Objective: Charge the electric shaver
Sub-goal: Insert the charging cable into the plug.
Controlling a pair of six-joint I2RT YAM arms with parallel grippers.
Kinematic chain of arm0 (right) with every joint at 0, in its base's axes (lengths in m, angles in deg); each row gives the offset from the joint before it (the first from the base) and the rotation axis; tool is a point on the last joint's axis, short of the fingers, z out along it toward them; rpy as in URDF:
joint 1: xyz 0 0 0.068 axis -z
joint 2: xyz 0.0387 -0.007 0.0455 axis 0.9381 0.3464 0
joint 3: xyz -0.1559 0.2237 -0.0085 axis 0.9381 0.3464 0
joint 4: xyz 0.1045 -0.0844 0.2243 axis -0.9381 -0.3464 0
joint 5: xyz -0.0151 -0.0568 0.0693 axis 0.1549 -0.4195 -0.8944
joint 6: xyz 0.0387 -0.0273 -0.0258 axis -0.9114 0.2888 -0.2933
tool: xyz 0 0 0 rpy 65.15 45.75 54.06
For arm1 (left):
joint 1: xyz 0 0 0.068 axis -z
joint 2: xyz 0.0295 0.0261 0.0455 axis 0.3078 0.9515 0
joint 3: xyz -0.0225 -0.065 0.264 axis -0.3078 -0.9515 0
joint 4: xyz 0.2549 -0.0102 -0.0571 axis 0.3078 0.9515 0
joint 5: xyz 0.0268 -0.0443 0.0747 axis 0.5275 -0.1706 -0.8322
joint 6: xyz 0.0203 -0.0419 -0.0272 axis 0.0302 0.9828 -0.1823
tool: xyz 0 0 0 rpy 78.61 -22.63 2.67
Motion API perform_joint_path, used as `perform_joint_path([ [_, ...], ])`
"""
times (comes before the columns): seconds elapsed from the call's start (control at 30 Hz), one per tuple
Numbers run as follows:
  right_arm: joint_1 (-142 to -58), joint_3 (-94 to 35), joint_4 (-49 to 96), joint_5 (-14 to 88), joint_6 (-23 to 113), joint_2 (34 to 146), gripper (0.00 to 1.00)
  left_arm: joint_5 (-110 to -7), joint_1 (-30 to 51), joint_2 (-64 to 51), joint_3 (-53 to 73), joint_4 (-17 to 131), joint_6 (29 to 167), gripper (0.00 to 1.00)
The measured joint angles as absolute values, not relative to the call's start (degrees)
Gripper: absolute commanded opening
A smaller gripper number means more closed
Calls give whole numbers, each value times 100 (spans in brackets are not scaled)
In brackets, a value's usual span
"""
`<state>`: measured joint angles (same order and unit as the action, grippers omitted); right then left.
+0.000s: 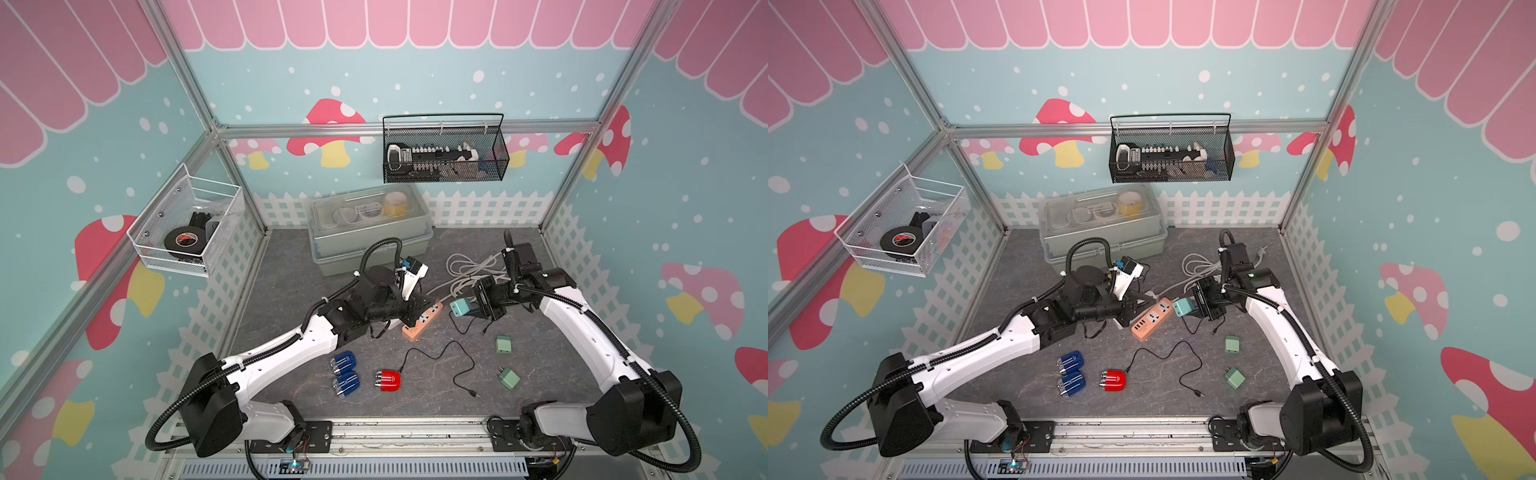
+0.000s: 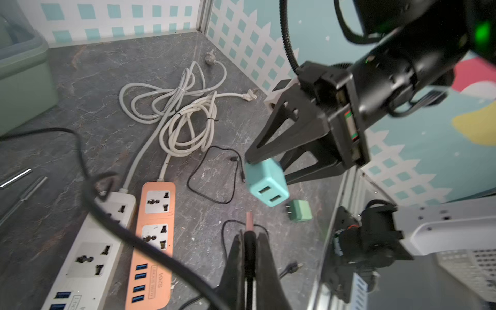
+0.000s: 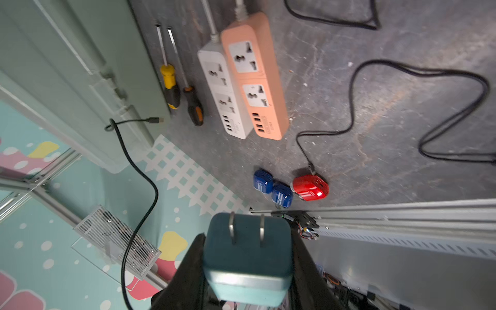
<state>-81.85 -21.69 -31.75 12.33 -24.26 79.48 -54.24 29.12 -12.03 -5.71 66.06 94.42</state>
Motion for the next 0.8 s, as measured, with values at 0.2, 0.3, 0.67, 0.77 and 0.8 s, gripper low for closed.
perform_joint_path([
  [0.2,-8091,-2614,-4056,1056,-1939,8464,0,-5754,3067,-1133,-925,6241,8673,0],
  [0.3,-8091,-2621,-4255,1041,-1842,8549,0,-5781,3142,-1056,-921,6000,8564,0],
  [0.67,-8091,-2531,-4200,936,-1930,8610,0,-5774,3290,-772,-919,5521,8561,0],
  [0.77,-8091,-2525,-4159,903,-1978,8610,0,-5754,3308,-711,-916,5511,8559,0],
  [0.8,-8091,-2525,-4141,899,-1995,8610,0,-5748,3319,-698,-914,5508,8557,0],
])
